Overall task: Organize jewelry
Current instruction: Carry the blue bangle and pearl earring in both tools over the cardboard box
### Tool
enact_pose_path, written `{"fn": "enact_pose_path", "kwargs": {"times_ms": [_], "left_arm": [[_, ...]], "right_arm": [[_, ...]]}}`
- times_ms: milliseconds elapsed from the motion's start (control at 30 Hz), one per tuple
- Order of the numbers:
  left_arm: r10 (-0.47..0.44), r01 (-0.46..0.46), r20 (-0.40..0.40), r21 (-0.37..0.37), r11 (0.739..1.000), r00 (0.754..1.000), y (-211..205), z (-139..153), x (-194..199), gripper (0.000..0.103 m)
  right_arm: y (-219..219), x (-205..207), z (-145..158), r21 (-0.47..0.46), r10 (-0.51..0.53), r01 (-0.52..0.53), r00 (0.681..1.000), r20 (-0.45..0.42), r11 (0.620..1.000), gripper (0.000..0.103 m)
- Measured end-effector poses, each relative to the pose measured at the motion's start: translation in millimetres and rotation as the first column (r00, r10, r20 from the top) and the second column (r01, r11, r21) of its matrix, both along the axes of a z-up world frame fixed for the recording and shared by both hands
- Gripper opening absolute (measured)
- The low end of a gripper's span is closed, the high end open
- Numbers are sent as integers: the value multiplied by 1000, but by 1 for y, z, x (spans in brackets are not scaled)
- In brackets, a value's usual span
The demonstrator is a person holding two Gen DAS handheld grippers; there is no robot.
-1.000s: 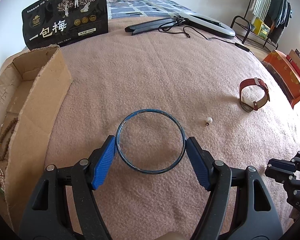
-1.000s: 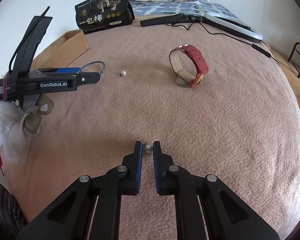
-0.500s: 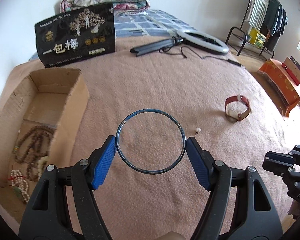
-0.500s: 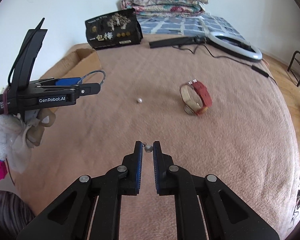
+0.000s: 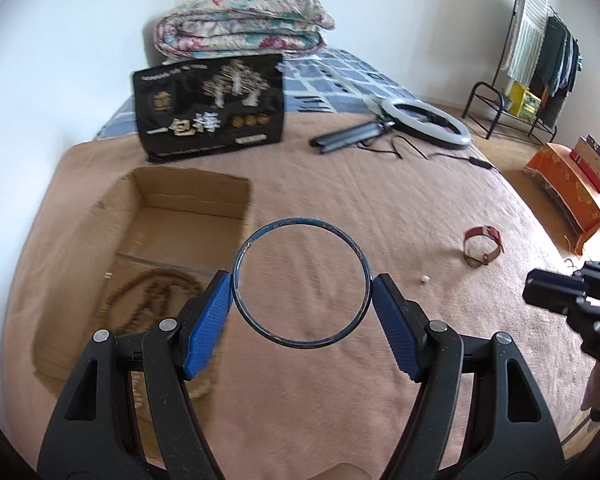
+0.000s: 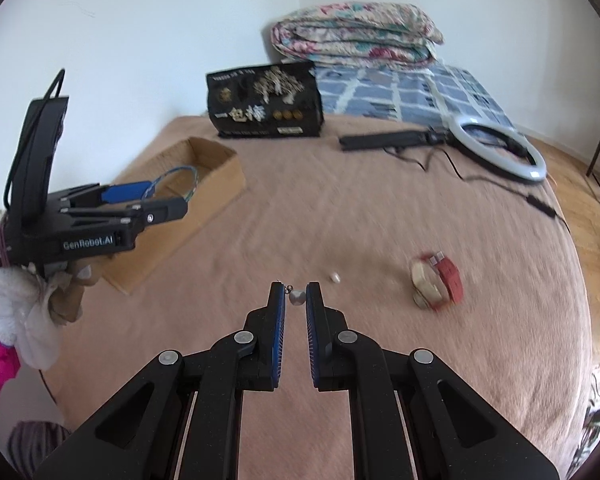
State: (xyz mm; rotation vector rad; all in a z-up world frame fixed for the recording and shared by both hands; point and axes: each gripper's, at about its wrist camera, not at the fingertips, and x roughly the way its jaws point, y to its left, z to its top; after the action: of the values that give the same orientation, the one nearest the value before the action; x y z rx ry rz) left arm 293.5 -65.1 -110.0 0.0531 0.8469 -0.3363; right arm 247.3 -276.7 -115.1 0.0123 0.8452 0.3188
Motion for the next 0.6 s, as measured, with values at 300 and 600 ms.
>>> {"fn": "enact_pose_path", "kwargs": {"times_ms": [300, 600], "left_arm": [[75, -75, 15, 10, 997, 997, 55, 9, 10, 73], [133, -133, 33, 4, 991, 991, 96, 16, 19, 73]], "right_arm": [[43, 36, 18, 22, 59, -59, 998, 25, 998, 9], [86, 72, 18, 45, 108, -109, 994, 16, 993, 9]]}}
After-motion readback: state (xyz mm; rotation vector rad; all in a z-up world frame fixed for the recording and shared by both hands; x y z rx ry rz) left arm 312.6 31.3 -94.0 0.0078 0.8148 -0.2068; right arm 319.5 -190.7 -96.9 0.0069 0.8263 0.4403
